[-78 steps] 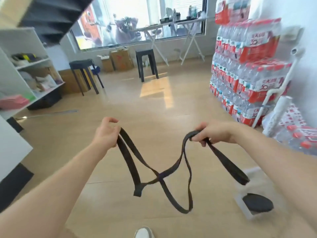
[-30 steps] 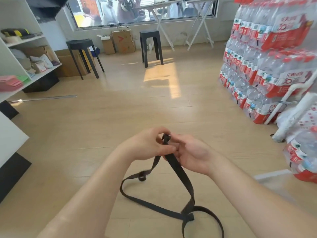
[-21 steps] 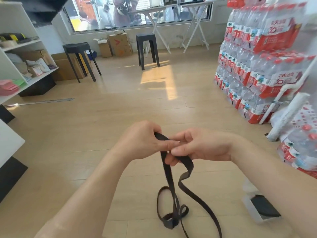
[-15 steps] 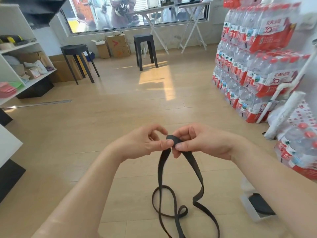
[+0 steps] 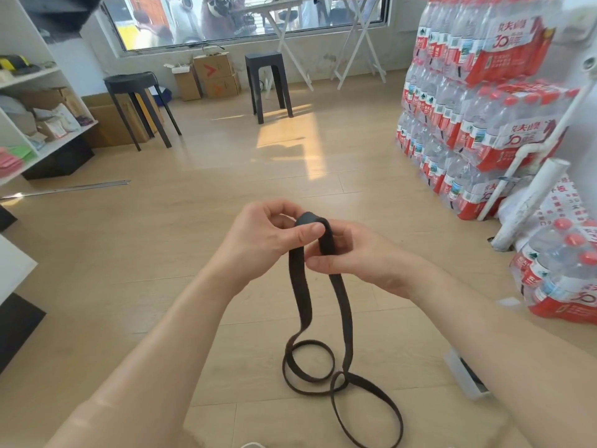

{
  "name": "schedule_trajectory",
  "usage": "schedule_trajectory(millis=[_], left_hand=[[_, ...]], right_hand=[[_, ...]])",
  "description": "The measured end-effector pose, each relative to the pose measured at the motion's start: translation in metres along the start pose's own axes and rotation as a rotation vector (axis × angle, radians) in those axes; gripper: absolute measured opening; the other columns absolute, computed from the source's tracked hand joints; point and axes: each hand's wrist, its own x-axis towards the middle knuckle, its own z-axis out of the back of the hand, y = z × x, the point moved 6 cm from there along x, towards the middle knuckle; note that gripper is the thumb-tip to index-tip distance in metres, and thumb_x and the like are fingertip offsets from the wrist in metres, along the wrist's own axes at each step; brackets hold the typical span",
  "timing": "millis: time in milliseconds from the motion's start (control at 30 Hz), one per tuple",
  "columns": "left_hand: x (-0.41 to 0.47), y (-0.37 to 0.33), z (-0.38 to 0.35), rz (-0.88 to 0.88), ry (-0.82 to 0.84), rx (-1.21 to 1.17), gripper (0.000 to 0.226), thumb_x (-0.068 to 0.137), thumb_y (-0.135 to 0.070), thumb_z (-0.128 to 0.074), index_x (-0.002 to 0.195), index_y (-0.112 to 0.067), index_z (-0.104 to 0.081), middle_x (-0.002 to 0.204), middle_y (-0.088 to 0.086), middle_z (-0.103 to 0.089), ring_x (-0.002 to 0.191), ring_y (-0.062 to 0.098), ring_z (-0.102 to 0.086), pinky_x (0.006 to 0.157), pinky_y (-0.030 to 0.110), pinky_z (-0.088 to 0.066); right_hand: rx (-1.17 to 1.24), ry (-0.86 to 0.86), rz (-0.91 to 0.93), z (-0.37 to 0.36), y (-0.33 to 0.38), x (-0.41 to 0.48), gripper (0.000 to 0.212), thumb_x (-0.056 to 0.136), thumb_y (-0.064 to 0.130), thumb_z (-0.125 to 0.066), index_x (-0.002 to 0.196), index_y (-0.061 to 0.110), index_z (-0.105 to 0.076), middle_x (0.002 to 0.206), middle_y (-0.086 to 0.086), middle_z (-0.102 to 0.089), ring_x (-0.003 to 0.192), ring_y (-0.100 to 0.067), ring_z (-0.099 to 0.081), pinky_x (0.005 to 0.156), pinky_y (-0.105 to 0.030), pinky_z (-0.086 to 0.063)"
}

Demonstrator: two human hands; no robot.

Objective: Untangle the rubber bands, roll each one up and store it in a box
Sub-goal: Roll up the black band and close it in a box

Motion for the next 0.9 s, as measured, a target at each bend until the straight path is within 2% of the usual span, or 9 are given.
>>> schedule_trajectory(millis=[67, 233, 333, 400, 467, 533, 600, 700, 900], left_hand=[[-0.002, -0.002, -0.003, -0.007, 0.088, 0.087, 0.045, 0.058, -0.045, -0.079, 0.088, -0.012, -0.069, 0.079, 0.011, -0.071, 0.073, 0.024, -0.065, 0.076, 0.039, -0.053], [-0.004, 0.023, -0.015, 0.098, 0.336, 0.511, 0.018, 0.077, -0.028, -0.077, 0.086, -0.026, -0.061, 0.085, -0.003, -0.066, 0.08, 0.012, -0.064, 0.08, 0.029, -0.054], [-0.004, 0.033, -0.016, 0.086, 0.354, 0.674, 0.017, 0.086, -0.016, -0.066, 0.091, -0.027, -0.055, 0.087, -0.003, -0.066, 0.076, 0.01, -0.066, 0.078, 0.037, -0.057], [0.002, 0.029, -0.006, 0.066, 0.229, 0.73, 0.018, 0.088, -0.014, -0.062, 0.091, -0.032, -0.058, 0.085, -0.007, -0.066, 0.075, 0.009, -0.065, 0.074, 0.033, -0.057], [0.004, 0.018, 0.006, 0.044, 0.064, 0.634, 0.02, 0.087, -0.015, -0.061, 0.092, -0.033, -0.065, 0.078, -0.009, -0.068, 0.073, 0.008, -0.063, 0.067, 0.024, -0.054], [0.004, 0.01, 0.012, 0.052, -0.001, 0.458, 0.015, 0.084, -0.017, -0.065, 0.085, -0.031, -0.069, 0.072, -0.003, -0.071, 0.066, 0.009, -0.063, 0.06, 0.021, -0.049], [0.001, 0.007, 0.01, 0.117, 0.069, 0.277, 0.012, 0.082, -0.017, -0.07, 0.087, -0.027, -0.071, 0.073, 0.003, -0.072, 0.06, 0.013, -0.058, 0.055, 0.022, -0.046], [-0.003, 0.009, 0.003, 0.186, 0.182, 0.132, 0.023, 0.079, -0.005, -0.072, 0.095, -0.022, -0.072, 0.084, 0.014, -0.072, 0.059, 0.013, -0.053, 0.052, 0.021, -0.045], [-0.003, 0.009, 0.002, 0.196, 0.191, -0.028, 0.032, 0.076, 0.006, -0.07, 0.098, -0.018, -0.073, 0.084, 0.006, -0.068, 0.063, 0.009, -0.06, 0.061, 0.02, -0.05]], right_hand=[[0.037, 0.017, 0.039, 0.0, 0.005, -0.001, 0.021, 0.079, 0.017, -0.078, 0.097, 0.014, -0.068, 0.082, -0.001, -0.066, 0.083, -0.015, -0.065, 0.088, -0.033, -0.052], [0.048, 0.054, 0.043, 0.014, 0.013, -0.006, 0.017, 0.07, 0.012, -0.081, 0.082, 0.02, -0.071, 0.078, 0.002, -0.065, 0.076, -0.011, -0.059, 0.074, -0.024, -0.046], [-0.279, -0.036, 0.072, 0.015, 0.019, -0.009, 0.02, 0.075, 0.01, -0.079, 0.077, 0.027, -0.07, 0.071, 0.01, -0.066, 0.069, -0.005, -0.06, 0.064, -0.016, -0.044], [-0.638, -0.221, 0.1, 0.022, 0.028, -0.011, 0.018, 0.078, 0.019, -0.075, 0.074, 0.031, -0.063, 0.073, 0.009, -0.064, 0.074, -0.008, -0.06, 0.064, -0.018, -0.041], [-1.048, -0.36, 0.065, 0.025, 0.034, -0.013, 0.014, 0.085, 0.032, -0.066, 0.078, 0.031, -0.053, 0.082, 0.006, -0.063, 0.084, -0.018, -0.059, 0.065, -0.027, -0.038], [-1.243, -0.381, 0.0, 0.022, 0.031, -0.011, 0.018, 0.089, 0.045, -0.06, 0.083, 0.03, -0.05, 0.084, 0.004, -0.059, 0.086, -0.021, -0.057, 0.058, -0.027, -0.033], [-1.185, -0.23, -0.098, 0.013, 0.016, -0.01, 0.026, 0.083, 0.054, -0.065, 0.094, 0.031, -0.058, 0.09, 0.007, -0.061, 0.089, -0.017, -0.058, 0.055, -0.024, -0.035], [-0.808, 0.017, -0.163, -0.003, -0.001, -0.009, 0.059, 0.076, 0.051, -0.074, 0.129, 0.035, -0.054, 0.126, 0.01, -0.059, 0.112, -0.011, -0.056, 0.085, -0.027, -0.046], [-0.329, 0.027, -0.024, -0.011, -0.001, 0.0, 0.016, 0.084, 0.027, -0.073, 0.087, 0.041, -0.067, 0.094, 0.012, -0.07, 0.091, -0.002, -0.065, 0.09, -0.032, -0.052]])
